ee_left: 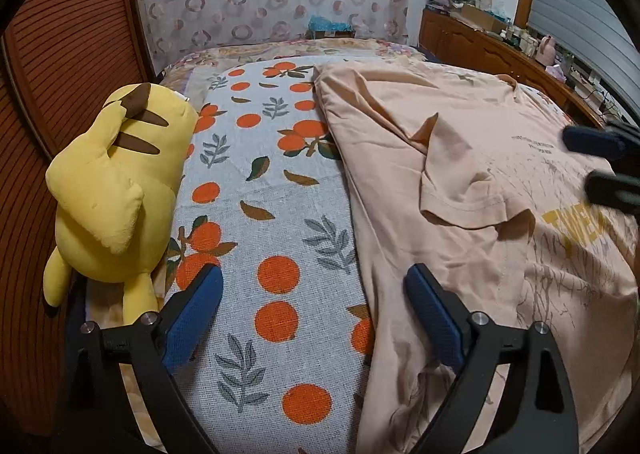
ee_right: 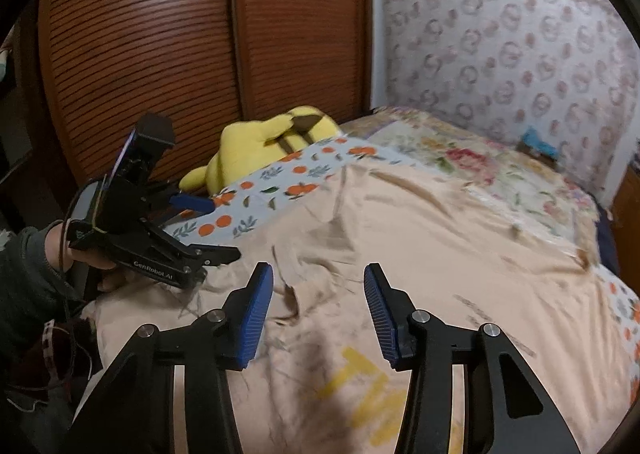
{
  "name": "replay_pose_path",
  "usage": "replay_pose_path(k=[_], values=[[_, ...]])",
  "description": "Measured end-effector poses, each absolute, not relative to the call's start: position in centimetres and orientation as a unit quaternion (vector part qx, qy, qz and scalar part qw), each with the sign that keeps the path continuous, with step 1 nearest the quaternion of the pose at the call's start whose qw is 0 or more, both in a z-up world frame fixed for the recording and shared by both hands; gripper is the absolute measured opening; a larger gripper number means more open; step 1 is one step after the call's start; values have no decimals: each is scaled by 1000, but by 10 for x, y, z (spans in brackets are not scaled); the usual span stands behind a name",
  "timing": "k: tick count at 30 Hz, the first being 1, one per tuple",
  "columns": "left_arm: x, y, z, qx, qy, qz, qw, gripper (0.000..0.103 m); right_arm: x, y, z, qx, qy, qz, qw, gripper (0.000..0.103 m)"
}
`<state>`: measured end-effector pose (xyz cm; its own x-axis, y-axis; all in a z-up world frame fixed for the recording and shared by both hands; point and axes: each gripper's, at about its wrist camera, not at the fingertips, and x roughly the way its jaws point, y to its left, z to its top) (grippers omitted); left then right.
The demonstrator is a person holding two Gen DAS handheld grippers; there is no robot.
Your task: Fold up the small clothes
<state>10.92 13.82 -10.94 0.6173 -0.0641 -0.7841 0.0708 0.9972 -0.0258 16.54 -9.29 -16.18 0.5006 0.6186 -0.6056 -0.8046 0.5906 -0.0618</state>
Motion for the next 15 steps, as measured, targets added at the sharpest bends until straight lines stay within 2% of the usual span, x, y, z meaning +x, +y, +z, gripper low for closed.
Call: replay_pose_path(k=[4, 6, 11, 15], values=[[110, 139, -110, 4, 436, -37, 899, 93, 189, -66, -177, -192, 297, 435, 828, 49], [110, 139, -110, 4, 436, -37, 899, 93, 198, -49, -184, -207, 308, 448, 814, 42], [110, 139, -110, 4, 436, -37, 899, 93, 217, -18, -198, -241, 321, 443, 802, 41], [109, 139, -110, 4, 436, -37, 899, 94, 229, -4, -210, -264, 317, 430, 803, 31]])
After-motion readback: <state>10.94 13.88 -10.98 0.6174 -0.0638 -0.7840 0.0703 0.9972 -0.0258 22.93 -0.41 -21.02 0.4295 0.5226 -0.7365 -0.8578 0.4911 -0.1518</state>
